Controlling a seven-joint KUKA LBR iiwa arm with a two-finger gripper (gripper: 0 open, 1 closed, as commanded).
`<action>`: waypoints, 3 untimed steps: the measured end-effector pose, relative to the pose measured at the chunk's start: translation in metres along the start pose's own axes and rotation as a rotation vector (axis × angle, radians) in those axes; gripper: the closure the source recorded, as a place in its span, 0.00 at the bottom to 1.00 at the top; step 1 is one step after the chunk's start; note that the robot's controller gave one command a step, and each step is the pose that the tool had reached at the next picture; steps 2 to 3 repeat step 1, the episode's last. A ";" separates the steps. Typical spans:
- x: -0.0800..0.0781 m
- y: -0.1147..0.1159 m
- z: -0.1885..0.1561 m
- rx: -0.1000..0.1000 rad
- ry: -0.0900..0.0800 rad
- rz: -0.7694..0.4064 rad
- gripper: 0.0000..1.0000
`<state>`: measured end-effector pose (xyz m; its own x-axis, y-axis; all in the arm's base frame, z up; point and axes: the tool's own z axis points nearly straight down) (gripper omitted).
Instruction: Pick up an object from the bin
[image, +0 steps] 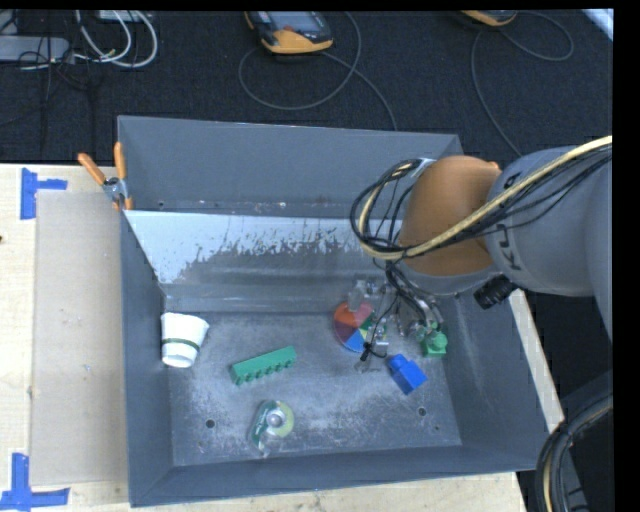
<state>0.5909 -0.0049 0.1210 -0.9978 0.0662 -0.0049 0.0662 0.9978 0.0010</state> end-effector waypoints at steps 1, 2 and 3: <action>0.008 -0.002 0.036 -0.004 0.012 0.117 0.00; 0.008 -0.002 0.036 -0.004 0.012 0.117 0.00; 0.008 -0.002 0.036 -0.004 0.012 0.117 0.00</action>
Offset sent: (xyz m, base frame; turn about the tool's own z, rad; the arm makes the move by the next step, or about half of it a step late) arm 0.0003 -0.0487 -0.0510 0.0810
